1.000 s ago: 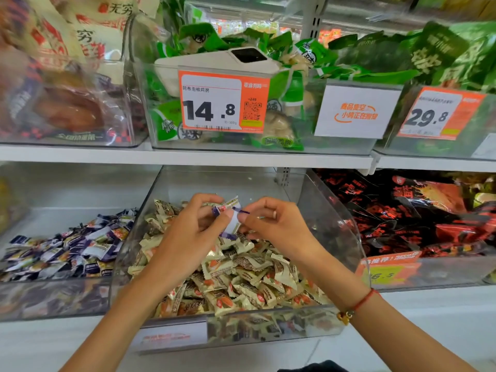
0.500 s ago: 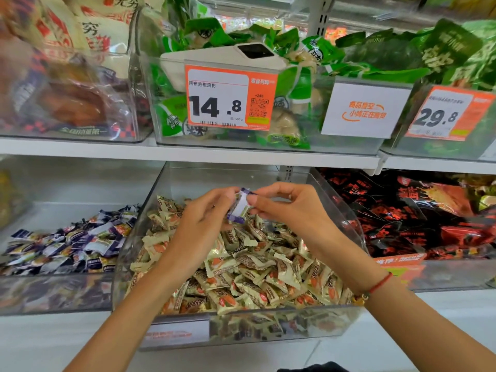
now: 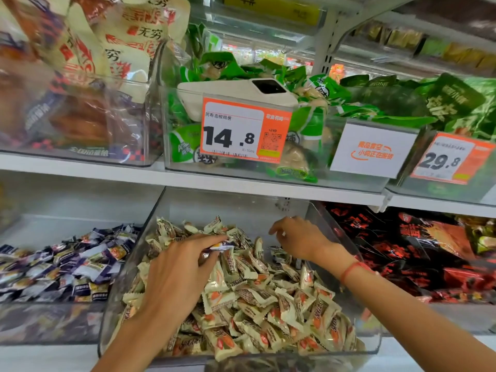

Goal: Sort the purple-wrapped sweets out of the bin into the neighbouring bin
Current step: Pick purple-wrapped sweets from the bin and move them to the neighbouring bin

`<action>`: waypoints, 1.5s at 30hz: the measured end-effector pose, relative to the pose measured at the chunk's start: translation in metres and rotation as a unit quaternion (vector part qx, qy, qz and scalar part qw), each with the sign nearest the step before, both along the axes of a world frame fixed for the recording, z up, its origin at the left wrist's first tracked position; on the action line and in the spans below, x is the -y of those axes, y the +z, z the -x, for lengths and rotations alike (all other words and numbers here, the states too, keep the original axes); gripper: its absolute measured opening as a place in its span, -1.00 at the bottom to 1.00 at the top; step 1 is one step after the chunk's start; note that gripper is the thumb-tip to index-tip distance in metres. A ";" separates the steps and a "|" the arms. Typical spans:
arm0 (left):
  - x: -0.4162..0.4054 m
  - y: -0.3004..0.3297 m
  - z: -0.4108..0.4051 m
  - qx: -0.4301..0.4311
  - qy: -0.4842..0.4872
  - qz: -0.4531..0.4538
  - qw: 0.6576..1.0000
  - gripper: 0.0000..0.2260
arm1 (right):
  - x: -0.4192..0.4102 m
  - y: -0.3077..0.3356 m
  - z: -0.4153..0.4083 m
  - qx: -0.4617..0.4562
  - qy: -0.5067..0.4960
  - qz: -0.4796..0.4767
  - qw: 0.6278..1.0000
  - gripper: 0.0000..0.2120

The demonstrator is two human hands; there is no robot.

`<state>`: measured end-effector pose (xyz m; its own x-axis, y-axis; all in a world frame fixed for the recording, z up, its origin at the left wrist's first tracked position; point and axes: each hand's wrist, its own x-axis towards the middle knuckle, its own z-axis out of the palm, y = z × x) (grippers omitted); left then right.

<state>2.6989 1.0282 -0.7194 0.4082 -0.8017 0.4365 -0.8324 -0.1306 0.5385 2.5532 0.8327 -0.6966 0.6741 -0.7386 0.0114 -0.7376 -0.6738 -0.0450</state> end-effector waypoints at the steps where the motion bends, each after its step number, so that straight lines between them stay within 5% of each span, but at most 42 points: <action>1: 0.000 -0.001 0.000 -0.004 0.002 -0.005 1.000 -0.68 | 0.014 -0.006 -0.004 -0.009 -0.016 0.001 1.000 -0.70; 6: 0.000 -0.002 -0.002 -0.025 0.010 -0.025 0.999 -0.66 | 0.048 -0.035 -0.023 -0.172 -0.024 -0.127 0.977 -0.47; 14: -0.001 0.002 0.001 -0.025 0.009 -0.064 0.998 -0.72 | 0.056 -0.054 -0.019 -0.093 0.039 -0.072 0.992 -0.73; 17: -0.001 -0.001 0.001 -0.016 0.001 -0.059 0.998 -0.69 | 0.043 -0.040 -0.014 0.010 0.056 -0.067 0.996 -0.82; 19: -0.001 -0.001 0.001 -0.016 -0.005 -0.055 0.998 -0.69 | 0.027 -0.024 -0.010 0.160 0.054 -0.047 0.984 -0.86; 22: -0.004 0.001 0.001 -0.036 -0.007 -0.036 0.999 -0.67 | -0.005 -0.002 -0.001 0.387 0.031 -0.149 0.909 -0.88; 25: -0.009 0.009 0.001 -0.052 -0.009 -0.023 0.998 -0.67 | -0.037 0.013 0.016 0.443 0.001 -0.300 0.845 -0.84; 28: -0.017 0.019 0.001 -0.054 -0.017 -0.020 0.998 -0.67 | -0.065 0.023 0.025 0.484 -0.003 -0.315 0.816 -0.84; 31: -0.031 0.033 -0.002 -0.028 -0.038 -0.008 0.999 -0.68 | -0.092 0.016 0.021 0.458 0.057 -0.231 0.856 -0.86; 35: -0.061 0.056 -0.021 -0.050 -0.076 -0.045 0.995 -0.68 | -0.117 -0.019 0.027 0.207 0.196 -0.091 0.954 -0.78; 42: -0.091 0.050 -0.059 -0.103 -0.051 -0.039 0.993 -0.71 | -0.118 -0.007 0.038 0.104 0.238 0.002 0.966 -0.70; 45: -0.099 0.053 -0.068 -0.125 -0.033 0.000 0.992 -0.71 | -0.115 0.004 0.034 0.174 0.221 0.014 0.960 -0.74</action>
<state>2.7674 1.1273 -0.6659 0.4499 -0.8306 0.3282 -0.6801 -0.0804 0.7287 2.5194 0.9473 -0.6924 0.8730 -0.3785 0.3075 -0.3239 -0.9214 -0.2146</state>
